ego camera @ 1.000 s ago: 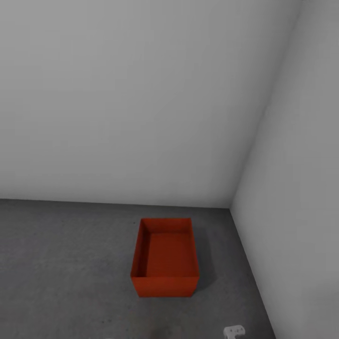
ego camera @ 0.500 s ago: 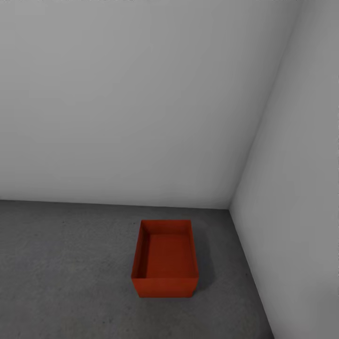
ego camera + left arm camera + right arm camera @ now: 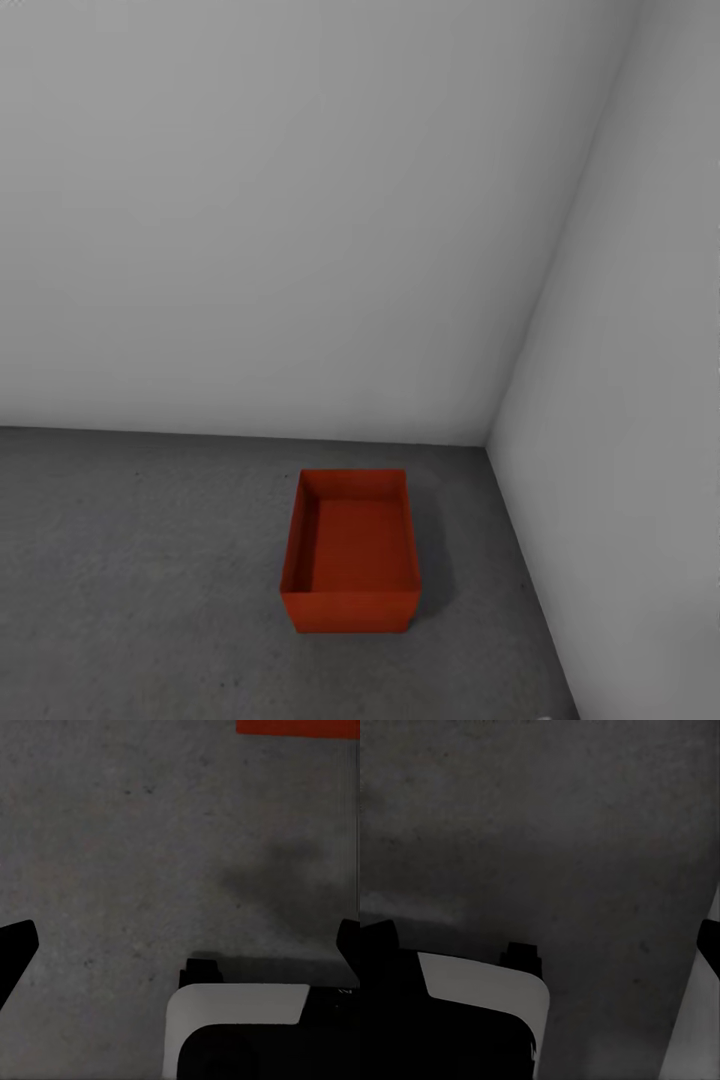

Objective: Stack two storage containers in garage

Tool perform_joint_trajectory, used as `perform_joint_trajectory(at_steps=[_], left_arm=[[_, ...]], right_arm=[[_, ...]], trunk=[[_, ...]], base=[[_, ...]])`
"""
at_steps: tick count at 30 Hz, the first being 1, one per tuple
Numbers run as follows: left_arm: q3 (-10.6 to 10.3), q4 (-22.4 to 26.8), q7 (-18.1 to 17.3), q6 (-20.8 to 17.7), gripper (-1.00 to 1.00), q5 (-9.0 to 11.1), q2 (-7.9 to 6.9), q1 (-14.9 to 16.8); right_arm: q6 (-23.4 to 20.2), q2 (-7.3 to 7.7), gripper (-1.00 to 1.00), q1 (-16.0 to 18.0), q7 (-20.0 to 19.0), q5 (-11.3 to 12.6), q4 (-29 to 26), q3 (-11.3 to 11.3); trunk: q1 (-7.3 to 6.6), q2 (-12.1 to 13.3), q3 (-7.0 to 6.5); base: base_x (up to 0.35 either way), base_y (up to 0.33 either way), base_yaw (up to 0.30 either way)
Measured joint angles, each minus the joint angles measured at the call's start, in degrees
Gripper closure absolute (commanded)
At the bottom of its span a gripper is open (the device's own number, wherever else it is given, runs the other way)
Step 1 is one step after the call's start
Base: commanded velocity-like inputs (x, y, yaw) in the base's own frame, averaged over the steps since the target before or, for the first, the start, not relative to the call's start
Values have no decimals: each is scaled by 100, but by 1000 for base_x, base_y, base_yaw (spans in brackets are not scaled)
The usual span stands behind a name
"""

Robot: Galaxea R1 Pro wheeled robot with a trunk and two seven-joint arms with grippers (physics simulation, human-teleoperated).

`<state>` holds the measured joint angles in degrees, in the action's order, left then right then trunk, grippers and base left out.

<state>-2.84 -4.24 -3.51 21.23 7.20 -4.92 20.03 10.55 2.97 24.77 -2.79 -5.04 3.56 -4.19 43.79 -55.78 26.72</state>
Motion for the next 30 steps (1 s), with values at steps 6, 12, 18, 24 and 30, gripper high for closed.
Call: perform_joint_trajectory(at_steps=[6, 12, 18, 24, 30], left_arm=[[4, 2, 0, -7, -100, 2, 8, -1], [-2, 2, 43, -24, -100, 2, 57, -1], [1, 2, 49, -39, -100, 3, 60, -1], [2, 2, 44, -44, -100, 2, 61, -1], [2, 2, 40, -74, -100, 2, 61, -1]], right_arm=[[-5, -28, -100, 0, 56, -6, -3, 4], [-6, -42, -100, 0, 63, 41, -4, 9], [-22, -43, -100, 0, 65, 67, 7, 10], [-24, -43, -100, 0, 72, 69, 10, 9], [-24, -43, -100, 0, 73, 71, 11, 9]], trunk=[[-132, 241, -108], [-264, 482, -216], [-396, 723, -324], [-528, 963, -432], [-659, 1204, -540]], base=[[0, 0, 0], [0, 0, 0], [0, 0, 0], [0, 0, 0], [0, 0, 0]])
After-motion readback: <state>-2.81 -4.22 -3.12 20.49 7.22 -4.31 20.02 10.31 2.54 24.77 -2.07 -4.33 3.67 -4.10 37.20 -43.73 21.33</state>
